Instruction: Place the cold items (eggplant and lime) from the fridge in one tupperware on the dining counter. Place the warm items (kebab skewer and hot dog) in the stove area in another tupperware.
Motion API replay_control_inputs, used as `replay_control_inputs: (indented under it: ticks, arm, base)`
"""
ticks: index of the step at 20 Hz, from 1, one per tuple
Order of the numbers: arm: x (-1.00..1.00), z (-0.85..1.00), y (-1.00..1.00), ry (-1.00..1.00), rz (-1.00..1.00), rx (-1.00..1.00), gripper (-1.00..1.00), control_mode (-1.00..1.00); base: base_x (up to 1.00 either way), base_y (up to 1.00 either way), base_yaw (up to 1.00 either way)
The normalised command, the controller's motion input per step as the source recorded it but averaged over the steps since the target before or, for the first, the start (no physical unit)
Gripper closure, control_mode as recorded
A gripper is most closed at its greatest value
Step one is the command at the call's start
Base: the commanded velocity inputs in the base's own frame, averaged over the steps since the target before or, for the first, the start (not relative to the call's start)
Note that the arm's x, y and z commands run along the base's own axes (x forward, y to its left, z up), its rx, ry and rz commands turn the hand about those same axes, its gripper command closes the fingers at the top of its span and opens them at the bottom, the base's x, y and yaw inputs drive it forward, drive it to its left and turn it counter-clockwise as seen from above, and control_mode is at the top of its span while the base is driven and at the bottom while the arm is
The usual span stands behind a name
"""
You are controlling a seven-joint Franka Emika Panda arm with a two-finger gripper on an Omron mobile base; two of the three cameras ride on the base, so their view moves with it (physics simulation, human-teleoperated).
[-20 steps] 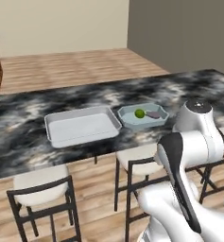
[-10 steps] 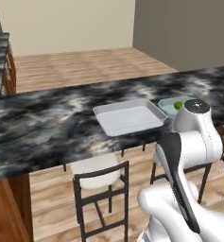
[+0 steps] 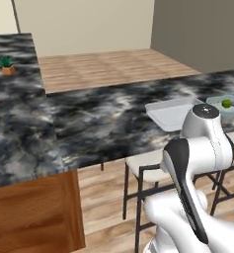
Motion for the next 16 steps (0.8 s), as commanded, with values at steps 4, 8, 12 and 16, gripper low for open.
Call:
replay_control_inputs:
  ticks: [4, 8, 12, 16]
  arm:
    - [0.0, 0.0, 0.0, 0.0, 0.0, 0.0, -1.0, 1.0]
    - [0.0, 0.0, 0.0, 0.0, 0.0, 0.0, -1.0, 1.0]
    - [0.0, 0.0, 0.0, 0.0, 0.0, 0.0, -1.0, 1.0]
    - [0.0, 0.0, 0.0, 0.0, 0.0, 0.0, -1.0, 1.0]
  base:
    - [-0.13, 1.0, 0.14]
    - [-0.06, 1.0, 0.19]
    - [-0.03, 1.0, 0.2]
    - [-0.08, 1.0, 0.22]
